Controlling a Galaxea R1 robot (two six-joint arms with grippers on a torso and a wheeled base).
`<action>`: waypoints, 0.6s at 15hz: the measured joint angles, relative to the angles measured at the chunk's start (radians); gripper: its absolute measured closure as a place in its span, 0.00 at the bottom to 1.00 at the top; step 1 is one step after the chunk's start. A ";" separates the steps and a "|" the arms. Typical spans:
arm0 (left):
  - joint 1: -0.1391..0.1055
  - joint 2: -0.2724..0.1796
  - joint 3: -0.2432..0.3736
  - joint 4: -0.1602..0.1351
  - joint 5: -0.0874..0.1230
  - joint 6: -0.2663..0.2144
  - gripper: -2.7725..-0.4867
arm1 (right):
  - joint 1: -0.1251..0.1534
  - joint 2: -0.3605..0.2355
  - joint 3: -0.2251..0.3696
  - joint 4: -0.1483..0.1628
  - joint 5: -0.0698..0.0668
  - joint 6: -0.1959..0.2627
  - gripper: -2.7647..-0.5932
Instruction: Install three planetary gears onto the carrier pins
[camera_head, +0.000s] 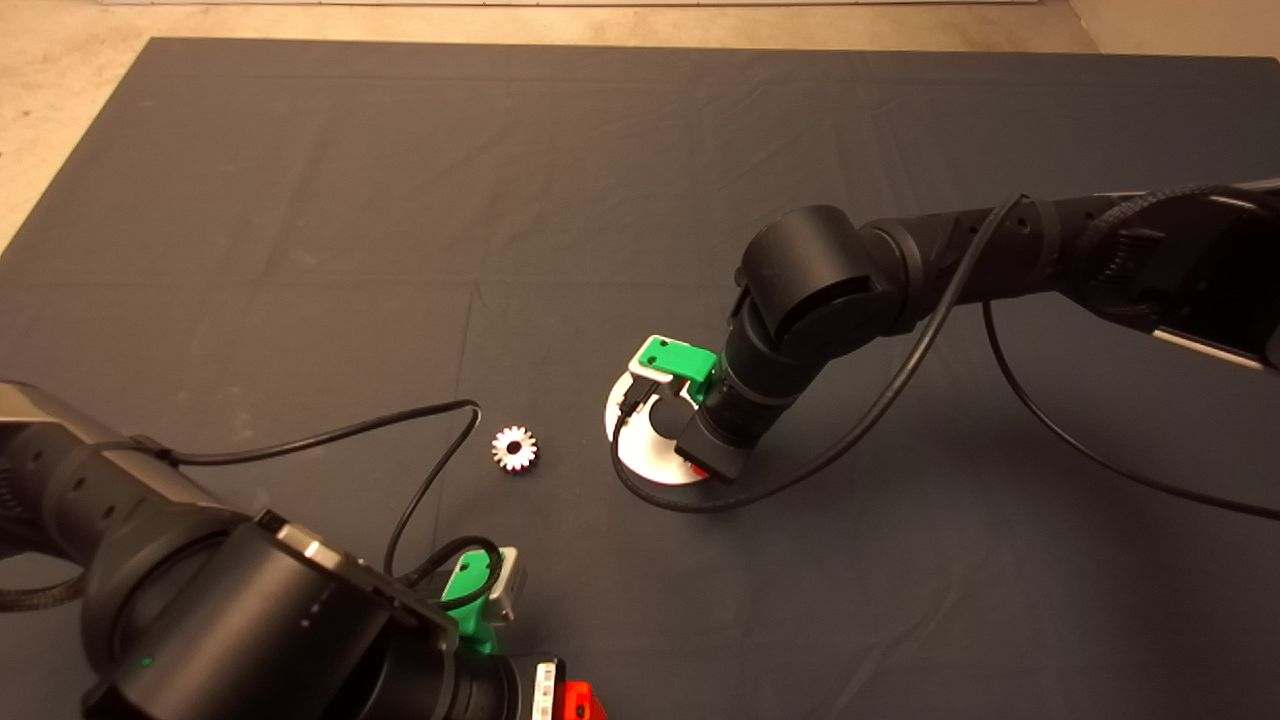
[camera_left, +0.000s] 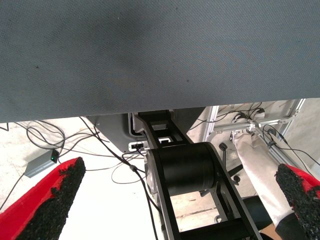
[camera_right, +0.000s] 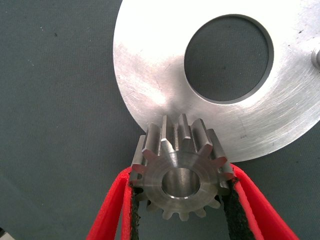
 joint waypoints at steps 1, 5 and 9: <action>0.000 0.000 0.000 0.001 0.000 0.000 0.00 | 0.000 0.000 0.001 0.000 0.000 0.000 0.85; 0.000 -0.011 0.000 0.004 0.000 0.000 0.00 | 0.000 -0.001 0.006 -0.002 0.000 -0.004 0.86; 0.000 -0.014 0.000 0.008 0.000 0.000 0.00 | 0.000 -0.001 0.025 -0.008 0.000 -0.011 0.86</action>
